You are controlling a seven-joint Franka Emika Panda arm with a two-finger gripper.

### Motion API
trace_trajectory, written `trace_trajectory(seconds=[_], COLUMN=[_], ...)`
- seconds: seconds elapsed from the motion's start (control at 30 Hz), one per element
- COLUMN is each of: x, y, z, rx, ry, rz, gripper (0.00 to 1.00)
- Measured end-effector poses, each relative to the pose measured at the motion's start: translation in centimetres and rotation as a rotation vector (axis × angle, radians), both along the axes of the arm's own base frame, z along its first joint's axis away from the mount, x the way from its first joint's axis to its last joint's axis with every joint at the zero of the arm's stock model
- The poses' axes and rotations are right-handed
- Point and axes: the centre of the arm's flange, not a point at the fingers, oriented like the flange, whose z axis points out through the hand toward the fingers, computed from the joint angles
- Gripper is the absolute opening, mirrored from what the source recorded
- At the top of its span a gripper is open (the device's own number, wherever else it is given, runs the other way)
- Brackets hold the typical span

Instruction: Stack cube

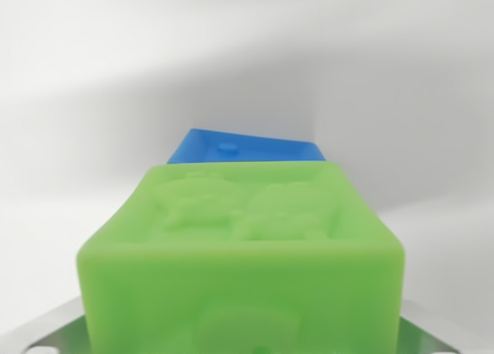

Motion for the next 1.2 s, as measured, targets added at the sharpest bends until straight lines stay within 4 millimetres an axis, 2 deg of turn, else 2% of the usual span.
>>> trace_trajectory(seconds=[0.9,1.2], x=[0.0,0.1], y=[0.0,0.0], z=[-0.1,1.2], rx=[0.0,0.003], ry=[0.001,-0.003], rz=[0.0,0.0], gripper=[1.0,1.0])
